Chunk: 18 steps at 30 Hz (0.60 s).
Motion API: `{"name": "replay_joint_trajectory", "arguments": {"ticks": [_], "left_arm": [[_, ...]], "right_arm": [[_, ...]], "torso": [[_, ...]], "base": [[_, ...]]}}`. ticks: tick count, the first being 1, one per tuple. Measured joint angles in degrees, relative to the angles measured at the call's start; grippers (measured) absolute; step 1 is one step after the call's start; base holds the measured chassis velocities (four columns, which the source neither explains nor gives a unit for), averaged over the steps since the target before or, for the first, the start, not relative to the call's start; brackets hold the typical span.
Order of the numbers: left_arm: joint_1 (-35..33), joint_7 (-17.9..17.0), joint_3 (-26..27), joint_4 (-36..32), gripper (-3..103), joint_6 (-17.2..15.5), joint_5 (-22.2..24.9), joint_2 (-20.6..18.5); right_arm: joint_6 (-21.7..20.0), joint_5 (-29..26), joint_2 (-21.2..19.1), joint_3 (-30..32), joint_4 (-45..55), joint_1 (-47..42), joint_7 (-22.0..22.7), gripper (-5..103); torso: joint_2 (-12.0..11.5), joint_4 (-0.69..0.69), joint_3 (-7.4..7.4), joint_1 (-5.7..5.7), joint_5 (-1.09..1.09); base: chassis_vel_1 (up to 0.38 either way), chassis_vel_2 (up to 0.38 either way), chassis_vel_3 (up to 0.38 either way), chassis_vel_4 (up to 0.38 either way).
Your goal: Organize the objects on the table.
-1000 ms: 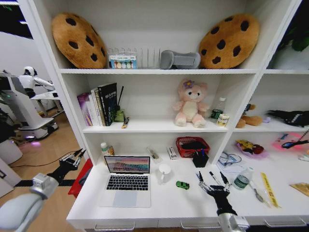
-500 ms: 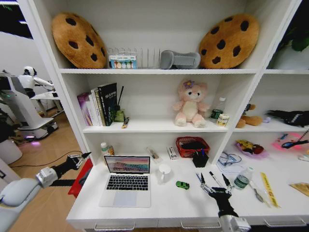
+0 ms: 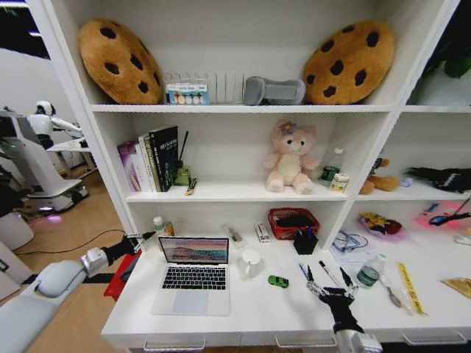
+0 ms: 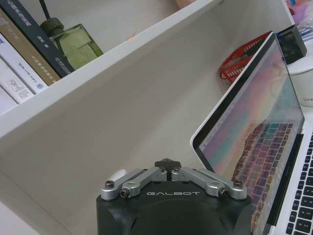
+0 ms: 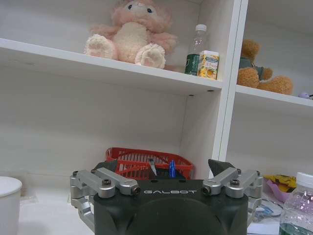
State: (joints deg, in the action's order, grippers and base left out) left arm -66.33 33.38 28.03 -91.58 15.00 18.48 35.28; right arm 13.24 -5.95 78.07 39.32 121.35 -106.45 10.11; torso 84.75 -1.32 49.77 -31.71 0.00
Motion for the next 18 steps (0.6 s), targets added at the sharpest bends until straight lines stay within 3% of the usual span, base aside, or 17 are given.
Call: {"name": "replay_joint_trajectory", "arguments": {"ticks": [10,13,18], "left_arm": [[-0.3,1.8,0.0,0.5,0,2.2,-0.9,-0.1],[-1.3,4.6,1.5,0.0,0,4.1,-1.9,-2.1],[-1.9,6.1,3.0,-0.8,0,5.0,-3.0,-3.7]], "right_arm": [[0.5,0.4,-0.7,0.1,-0.7,0.1,-0.1,100],[0.4,0.5,-1.4,0.1,-1.1,0.3,-0.2,100],[0.4,0.7,-1.2,0.0,-1.3,0.4,-0.2,100]], "torso": [[0.0,0.01,0.0,0.0,-0.01],[0.0,0.02,0.0,0.0,0.0],[0.0,0.02,0.0,0.0,0.01]], "base": [[0.0,0.0,0.0,0.0],[0.0,0.0,0.0,0.0],[0.0,0.0,0.0,0.0]]}}
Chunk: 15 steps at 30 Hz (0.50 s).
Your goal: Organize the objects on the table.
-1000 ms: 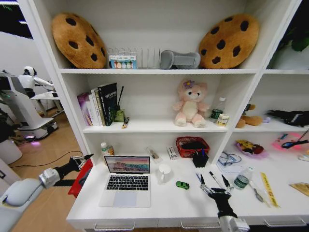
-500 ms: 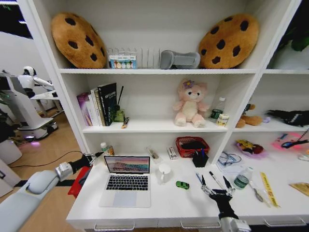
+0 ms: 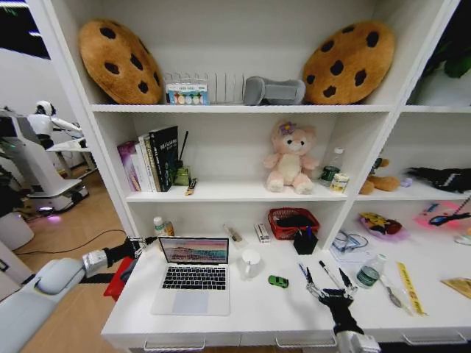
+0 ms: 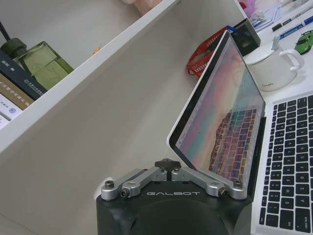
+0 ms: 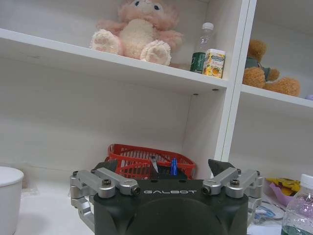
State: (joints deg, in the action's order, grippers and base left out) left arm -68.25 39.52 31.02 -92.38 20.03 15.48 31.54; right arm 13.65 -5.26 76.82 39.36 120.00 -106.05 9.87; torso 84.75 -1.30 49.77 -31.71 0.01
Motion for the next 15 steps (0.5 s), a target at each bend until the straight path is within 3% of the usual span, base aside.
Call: {"name": "replay_joint_trajectory", "arguments": {"ticks": [9,15], "left_arm": [[5.6,0.3,-1.8,-1.0,0,-1.4,-1.9,-2.6],[12.1,3.0,-8.9,-3.3,0,-3.1,-5.1,-5.2]], "right_arm": [[0.1,0.4,0.6,-0.1,0.1,-0.5,0.0,100],[0.7,0.5,0.8,0.2,0.1,-0.5,0.1,100]], "torso": [[0.0,-0.01,0.0,0.0,0.0],[0.0,-0.01,0.0,0.0,-0.01]], "base": [[0.0,0.0,0.0,0.0],[0.0,0.0,0.0,0.0]]}}
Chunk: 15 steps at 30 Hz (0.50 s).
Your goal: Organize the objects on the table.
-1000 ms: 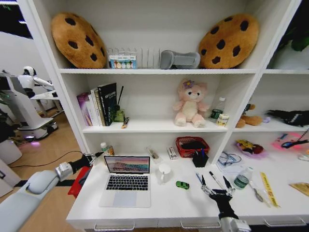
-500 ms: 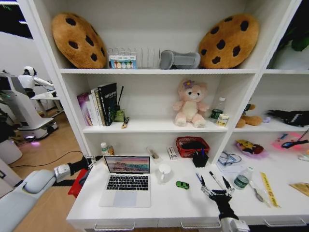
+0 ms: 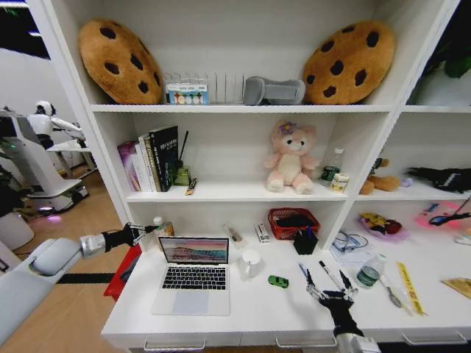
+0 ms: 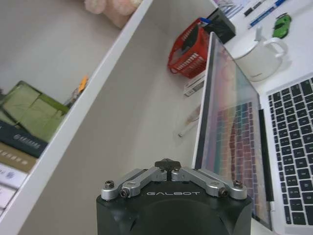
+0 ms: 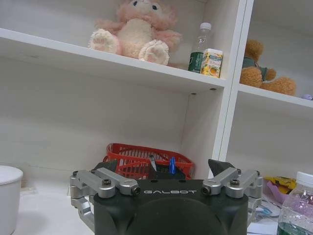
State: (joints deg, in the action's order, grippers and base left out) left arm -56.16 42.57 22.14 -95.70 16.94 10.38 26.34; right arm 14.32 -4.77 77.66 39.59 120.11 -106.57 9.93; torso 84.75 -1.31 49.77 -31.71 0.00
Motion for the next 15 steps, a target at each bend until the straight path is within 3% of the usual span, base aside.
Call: {"name": "replay_joint_trajectory", "arguments": {"ticks": [7,9,13,15], "left_arm": [[10.8,5.6,-9.7,-0.5,0,-0.9,-3.3,-3.2],[19.5,8.4,-17.2,0.2,0,-0.9,-5.1,-3.6],[23.8,9.9,-21.3,0.5,0,-0.9,-5.6,-3.5],[29.5,11.9,-26.7,0.7,0,-0.9,-6.0,-3.6]], "right_arm": [[0.7,0.5,0.1,0.1,0.4,-1.0,0.0,100],[1.0,0.8,0.6,0.1,0.0,-0.8,0.0,100],[1.1,1.0,1.0,0.0,-0.2,-0.7,0.0,100],[1.6,1.2,1.4,-0.1,-0.7,-1.0,0.0,100]], "torso": [[0.0,0.0,0.0,0.0,0.01],[0.0,-0.01,0.0,0.0,0.0],[0.0,-0.01,0.0,0.0,0.01],[0.0,0.0,0.0,0.0,0.01]], "base": [[0.0,0.0,0.0,0.0],[0.0,0.0,0.0,0.0],[0.0,0.0,0.0,0.0],[0.0,0.0,0.0,0.0]]}}
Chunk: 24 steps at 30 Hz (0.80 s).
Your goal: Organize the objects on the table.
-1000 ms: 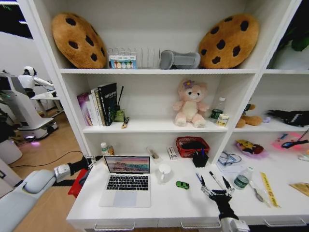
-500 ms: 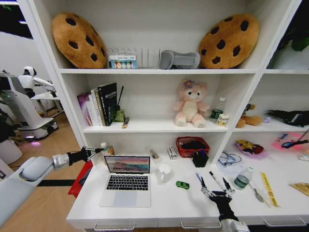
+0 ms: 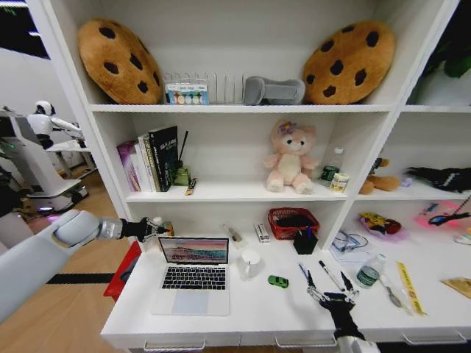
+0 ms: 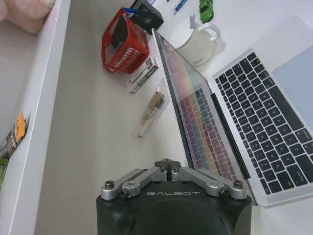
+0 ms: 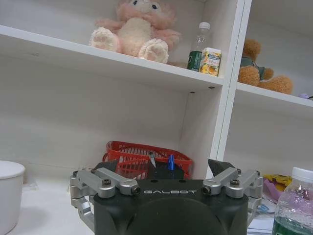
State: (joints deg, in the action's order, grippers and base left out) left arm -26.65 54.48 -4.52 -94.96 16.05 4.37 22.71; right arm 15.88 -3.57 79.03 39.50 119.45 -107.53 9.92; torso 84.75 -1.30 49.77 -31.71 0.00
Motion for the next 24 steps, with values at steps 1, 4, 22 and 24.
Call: {"name": "replay_joint_trajectory", "arguments": {"ticks": [1,4,22,24], "left_arm": [[0.0,0.0,0.0,0.0,0,0.0,0.0,0.0],[5.7,1.1,-4.9,1.4,0,0.4,-0.6,1.4],[19.1,5.1,-20.1,2.2,0,0.2,-0.7,5.6],[19.0,4.9,-20.1,1.9,0,0.1,0.1,5.3]], "right_arm": [[0.0,0.0,0.0,0.0,0.0,0.0,0.0,100],[0.3,0.1,0.3,0.1,-0.5,0.0,0.0,100],[1.2,-0.5,0.6,1.2,-2.8,1.0,0.2,100],[1.3,-0.5,0.6,1.2,-3.0,1.1,0.2,100]], "torso": [[0.0,0.0,0.0,0.0,0.0],[0.0,0.01,0.0,0.0,0.0],[0.0,0.0,0.0,0.0,0.0],[0.0,0.01,0.0,0.0,0.0]], "base": [[0.0,0.0,0.0,0.0],[0.0,0.0,0.0,0.0],[0.0,0.0,0.0,0.0],[0.0,0.0,0.0,0.0]]}}
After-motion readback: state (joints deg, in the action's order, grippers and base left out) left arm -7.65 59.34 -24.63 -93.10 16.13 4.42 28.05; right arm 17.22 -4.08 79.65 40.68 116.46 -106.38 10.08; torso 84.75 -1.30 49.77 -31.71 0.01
